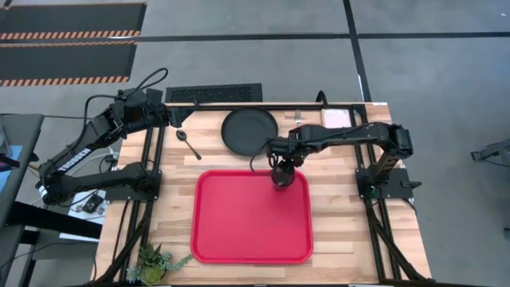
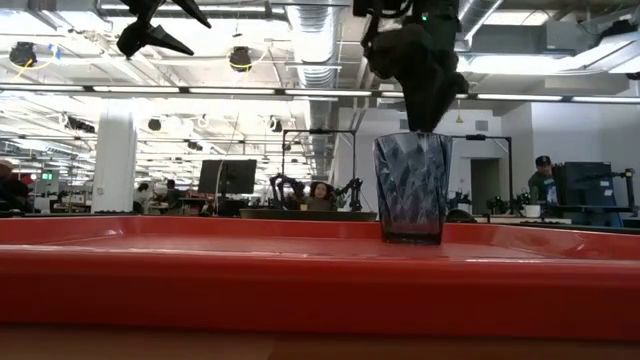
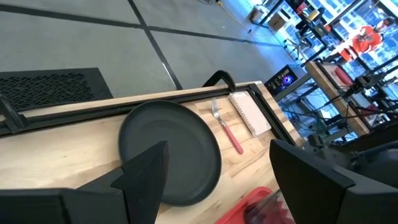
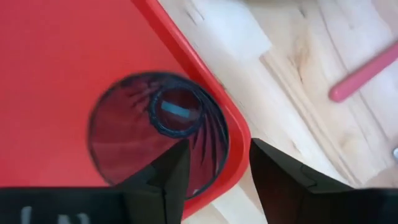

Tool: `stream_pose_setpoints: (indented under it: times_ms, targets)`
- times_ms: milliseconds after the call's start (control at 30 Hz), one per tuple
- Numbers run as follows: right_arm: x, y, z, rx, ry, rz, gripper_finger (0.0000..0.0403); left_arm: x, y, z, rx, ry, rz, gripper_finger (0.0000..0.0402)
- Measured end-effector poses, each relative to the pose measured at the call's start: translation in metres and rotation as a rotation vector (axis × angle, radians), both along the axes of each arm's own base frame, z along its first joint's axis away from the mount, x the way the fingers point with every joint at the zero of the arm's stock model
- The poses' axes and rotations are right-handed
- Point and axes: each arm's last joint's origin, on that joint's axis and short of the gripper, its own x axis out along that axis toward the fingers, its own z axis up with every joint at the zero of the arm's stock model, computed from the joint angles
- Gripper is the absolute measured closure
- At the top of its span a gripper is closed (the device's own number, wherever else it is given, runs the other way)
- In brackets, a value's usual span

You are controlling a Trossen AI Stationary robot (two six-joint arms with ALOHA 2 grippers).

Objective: Pick and place plate/cup/fork/spoon on tray
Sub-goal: Put the black plate on the center of the red serving tray

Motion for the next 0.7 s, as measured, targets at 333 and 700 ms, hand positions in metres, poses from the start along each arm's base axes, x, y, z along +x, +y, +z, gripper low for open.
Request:
stream_pose_setpoints:
  times_ms: [333, 700]
  targets:
    - [0.001, -0.032, 0.028, -0.036, -0.071, -0.029, 0.0193, -0.001, 0.002, 0.0, -0.011, -0.009, 0.08, 0.0136]
    - [-0.01, -0.098, 0.016, -0.06, -0.123, -0.274, 0.0176, 0.005, 0.006, -0.003, -0.033, 0.009, 0.063, 0.0136]
